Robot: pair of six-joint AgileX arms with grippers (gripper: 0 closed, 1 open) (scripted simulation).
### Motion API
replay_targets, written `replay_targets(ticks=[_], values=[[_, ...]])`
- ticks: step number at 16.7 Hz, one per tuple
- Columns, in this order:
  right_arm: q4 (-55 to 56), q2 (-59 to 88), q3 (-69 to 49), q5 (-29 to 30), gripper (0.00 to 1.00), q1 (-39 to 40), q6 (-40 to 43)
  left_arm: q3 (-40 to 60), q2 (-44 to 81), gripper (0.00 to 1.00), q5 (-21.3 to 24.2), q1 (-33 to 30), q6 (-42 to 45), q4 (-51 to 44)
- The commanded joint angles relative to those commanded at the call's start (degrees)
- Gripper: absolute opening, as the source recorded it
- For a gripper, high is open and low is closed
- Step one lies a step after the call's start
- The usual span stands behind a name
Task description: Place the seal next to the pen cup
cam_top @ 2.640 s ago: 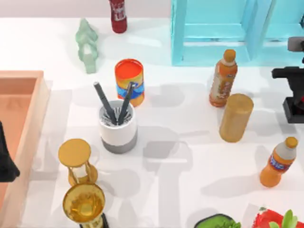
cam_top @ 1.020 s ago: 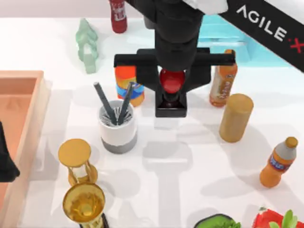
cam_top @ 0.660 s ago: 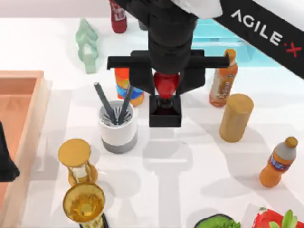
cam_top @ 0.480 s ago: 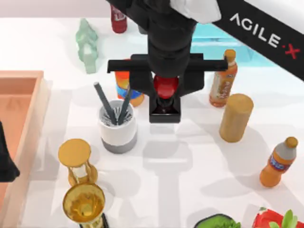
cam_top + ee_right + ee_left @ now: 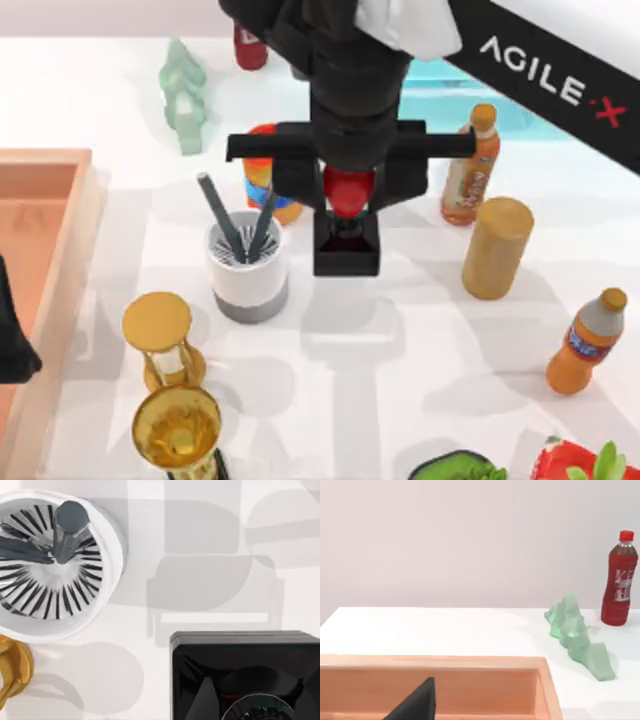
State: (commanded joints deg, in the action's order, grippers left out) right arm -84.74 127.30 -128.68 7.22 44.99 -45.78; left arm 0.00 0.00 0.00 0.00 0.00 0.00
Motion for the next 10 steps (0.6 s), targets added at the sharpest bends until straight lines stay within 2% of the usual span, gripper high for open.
replay_targets(ticks=[10], values=[[0.0,0.0,0.0,0.0,0.9,0.0,0.0,0.0,0.0,1.0,0.0,0.0,0.0,0.0]])
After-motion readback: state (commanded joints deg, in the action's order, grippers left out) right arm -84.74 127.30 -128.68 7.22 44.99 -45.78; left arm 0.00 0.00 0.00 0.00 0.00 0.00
